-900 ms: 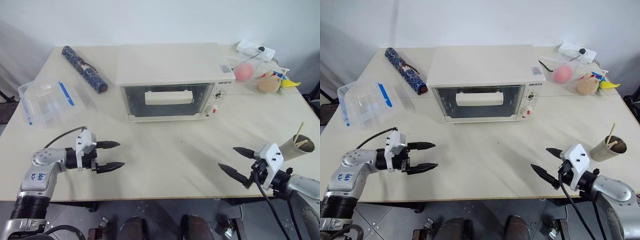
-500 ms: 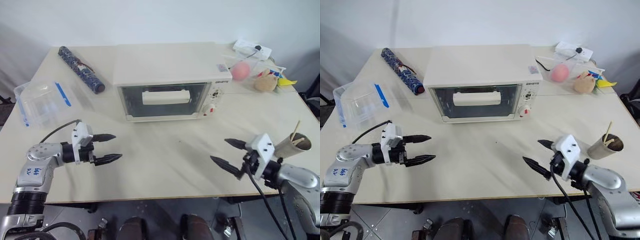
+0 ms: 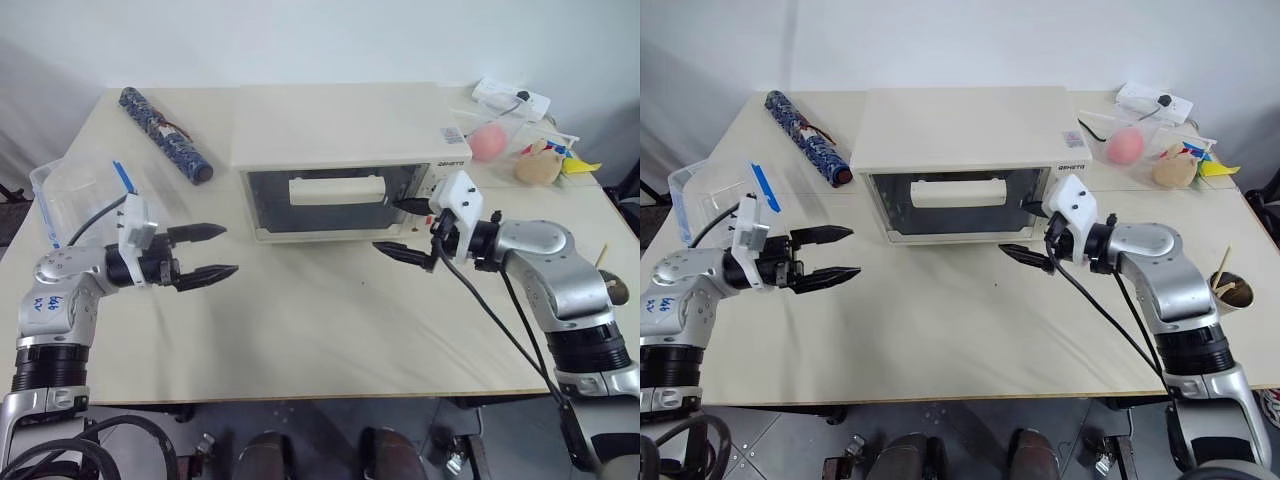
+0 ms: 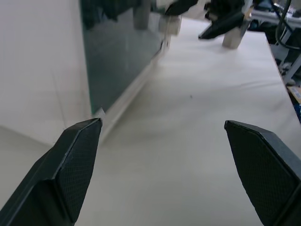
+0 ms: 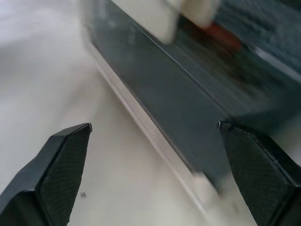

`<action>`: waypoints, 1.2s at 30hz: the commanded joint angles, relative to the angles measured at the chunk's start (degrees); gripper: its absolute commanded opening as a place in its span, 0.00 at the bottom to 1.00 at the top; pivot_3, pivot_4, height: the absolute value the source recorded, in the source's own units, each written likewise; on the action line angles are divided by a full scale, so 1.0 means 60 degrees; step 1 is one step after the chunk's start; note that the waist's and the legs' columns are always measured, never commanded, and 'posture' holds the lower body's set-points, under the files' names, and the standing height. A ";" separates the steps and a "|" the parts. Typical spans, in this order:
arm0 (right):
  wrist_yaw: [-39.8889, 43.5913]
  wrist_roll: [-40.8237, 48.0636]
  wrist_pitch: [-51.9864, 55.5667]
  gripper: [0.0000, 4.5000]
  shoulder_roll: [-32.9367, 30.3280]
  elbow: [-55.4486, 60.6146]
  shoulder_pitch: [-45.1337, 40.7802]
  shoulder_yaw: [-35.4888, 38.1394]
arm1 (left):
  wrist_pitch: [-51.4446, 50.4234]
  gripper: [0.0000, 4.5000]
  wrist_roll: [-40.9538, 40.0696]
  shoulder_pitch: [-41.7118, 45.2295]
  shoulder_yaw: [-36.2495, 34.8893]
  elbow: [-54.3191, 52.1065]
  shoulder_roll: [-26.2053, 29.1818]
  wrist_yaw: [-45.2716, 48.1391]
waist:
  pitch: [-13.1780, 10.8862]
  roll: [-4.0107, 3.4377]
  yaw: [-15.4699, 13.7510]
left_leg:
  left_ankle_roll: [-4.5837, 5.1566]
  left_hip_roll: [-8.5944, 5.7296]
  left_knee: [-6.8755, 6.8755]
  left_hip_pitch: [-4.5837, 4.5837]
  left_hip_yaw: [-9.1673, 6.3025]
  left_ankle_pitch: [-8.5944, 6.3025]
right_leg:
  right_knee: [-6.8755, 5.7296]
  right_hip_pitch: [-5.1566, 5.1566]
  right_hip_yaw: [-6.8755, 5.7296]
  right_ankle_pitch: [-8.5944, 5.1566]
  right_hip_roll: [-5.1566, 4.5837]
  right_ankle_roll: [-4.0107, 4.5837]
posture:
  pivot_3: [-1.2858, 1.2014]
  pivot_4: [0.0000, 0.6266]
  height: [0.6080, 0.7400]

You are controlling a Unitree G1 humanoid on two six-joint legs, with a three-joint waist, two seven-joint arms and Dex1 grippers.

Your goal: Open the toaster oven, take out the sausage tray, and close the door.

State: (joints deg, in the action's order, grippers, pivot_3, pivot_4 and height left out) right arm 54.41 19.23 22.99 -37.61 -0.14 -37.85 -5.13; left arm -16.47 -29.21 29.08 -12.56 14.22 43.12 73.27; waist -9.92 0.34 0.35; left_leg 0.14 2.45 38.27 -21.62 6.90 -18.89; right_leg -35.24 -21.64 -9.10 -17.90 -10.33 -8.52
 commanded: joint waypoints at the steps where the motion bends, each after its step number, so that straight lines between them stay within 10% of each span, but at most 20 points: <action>1: 0.0499 0.0228 -0.0246 1.00 0.0080 0.0354 -0.0460 0.0087 | -0.0098 0.99 -0.0333 0.0291 -0.0308 -0.0135 0.0211 0.0068 | -0.0001 0.0000 0.0018 | 0.0000 0.0000 0.0000 -0.0002 0.0000 0.0000 | 0.0001 0.0000 -0.0001 0.0000 0.0000 0.0000 | 0.52 0.24 1.00; 29: 0.1750 0.0612 0.0719 1.00 -0.0363 0.3591 0.0826 -0.0536 | -0.0689 0.99 -0.1042 0.1620 -0.0527 0.0603 0.0149 0.1075 | -0.0028 0.0045 0.0212 | -0.0006 0.0002 -0.0014 -0.0009 -0.0006 -0.0004 | -0.0013 -0.0022 -0.0013 0.0000 0.0003 0.0000 | 0.52 0.24 1.00; 36: 0.1655 0.0602 0.0685 1.00 -0.0386 0.3628 0.0982 -0.0557 | -0.1083 0.59 -0.1460 0.1556 -0.0961 0.0710 0.0402 0.1207 | -0.0031 0.0049 0.0212 | -0.0007 0.0006 -0.0010 -0.0008 -0.0007 -0.0004 | -0.0017 -0.0024 -0.0011 0.0000 0.0004 0.0000 | 0.52 0.24 1.00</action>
State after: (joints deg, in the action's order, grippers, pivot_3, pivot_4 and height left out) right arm 63.93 21.84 27.80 -39.61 18.33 -32.19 -8.74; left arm -22.66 -36.37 38.06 -16.68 19.07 44.22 79.76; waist -10.10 0.63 1.62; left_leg 0.10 2.48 38.22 -21.67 6.86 -18.91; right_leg -35.34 -21.78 -9.16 -17.90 -10.31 -8.52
